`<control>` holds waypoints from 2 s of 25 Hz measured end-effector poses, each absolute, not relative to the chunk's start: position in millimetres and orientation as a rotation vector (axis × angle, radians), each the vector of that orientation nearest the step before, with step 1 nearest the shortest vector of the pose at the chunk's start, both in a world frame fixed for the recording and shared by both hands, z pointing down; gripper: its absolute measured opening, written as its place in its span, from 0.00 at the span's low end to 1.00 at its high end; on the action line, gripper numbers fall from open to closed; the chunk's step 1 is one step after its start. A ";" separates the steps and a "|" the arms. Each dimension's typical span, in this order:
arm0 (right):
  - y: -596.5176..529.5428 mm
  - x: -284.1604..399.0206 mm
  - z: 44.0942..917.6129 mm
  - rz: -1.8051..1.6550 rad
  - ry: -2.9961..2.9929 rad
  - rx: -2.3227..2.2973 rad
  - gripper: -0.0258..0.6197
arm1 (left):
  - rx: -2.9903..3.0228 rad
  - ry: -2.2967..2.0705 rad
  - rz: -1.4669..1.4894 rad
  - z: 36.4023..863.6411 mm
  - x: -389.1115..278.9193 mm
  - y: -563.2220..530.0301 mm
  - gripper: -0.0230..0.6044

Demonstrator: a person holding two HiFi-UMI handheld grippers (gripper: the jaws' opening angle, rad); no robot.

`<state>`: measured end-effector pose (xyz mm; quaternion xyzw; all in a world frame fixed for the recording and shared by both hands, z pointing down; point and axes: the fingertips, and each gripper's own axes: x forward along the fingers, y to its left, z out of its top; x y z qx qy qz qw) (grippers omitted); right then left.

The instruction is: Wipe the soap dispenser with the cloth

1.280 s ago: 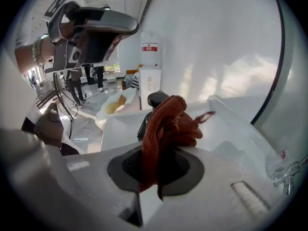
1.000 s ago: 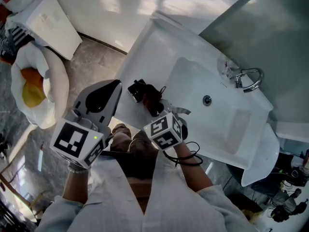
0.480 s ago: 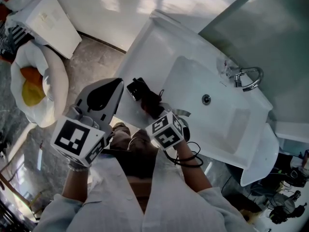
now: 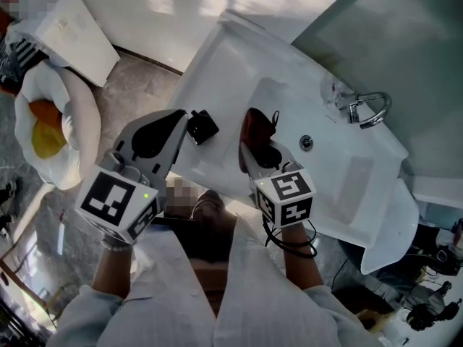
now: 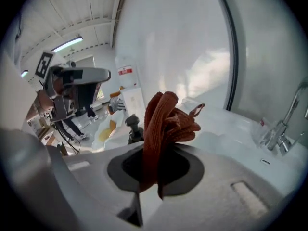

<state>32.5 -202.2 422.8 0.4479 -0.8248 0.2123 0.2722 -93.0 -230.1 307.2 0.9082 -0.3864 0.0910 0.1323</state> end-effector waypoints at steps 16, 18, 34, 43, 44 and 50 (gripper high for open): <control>-204.7 69.0 342.0 0.461 -2.445 1.379 0.13 | 2.663 -1.160 0.234 292.7 -39.3 -205.5 0.04; -200.8 74.8 340.3 0.462 -2.456 1.379 0.13 | 2.653 -1.179 0.238 292.4 -34.5 -200.3 0.04; -165.8 85.1 326.5 0.472 -2.452 1.511 0.13 | 2.671 -1.105 0.260 287.7 -23.5 -176.5 0.04; -150.6 51.3 322.9 0.464 -2.384 1.669 0.13 | 2.736 -0.949 0.271 288.0 -50.0 -170.6 0.04; -148.9 46.3 322.1 0.459 -2.377 1.683 0.13 | 2.744 -0.933 0.269 287.7 -54.1 -169.6 0.04; -136.9 14.6 318.5 0.442 -2.335 1.761 0.13 | 2.799 -0.836 0.254 287.3 -80.6 -161.0 0.04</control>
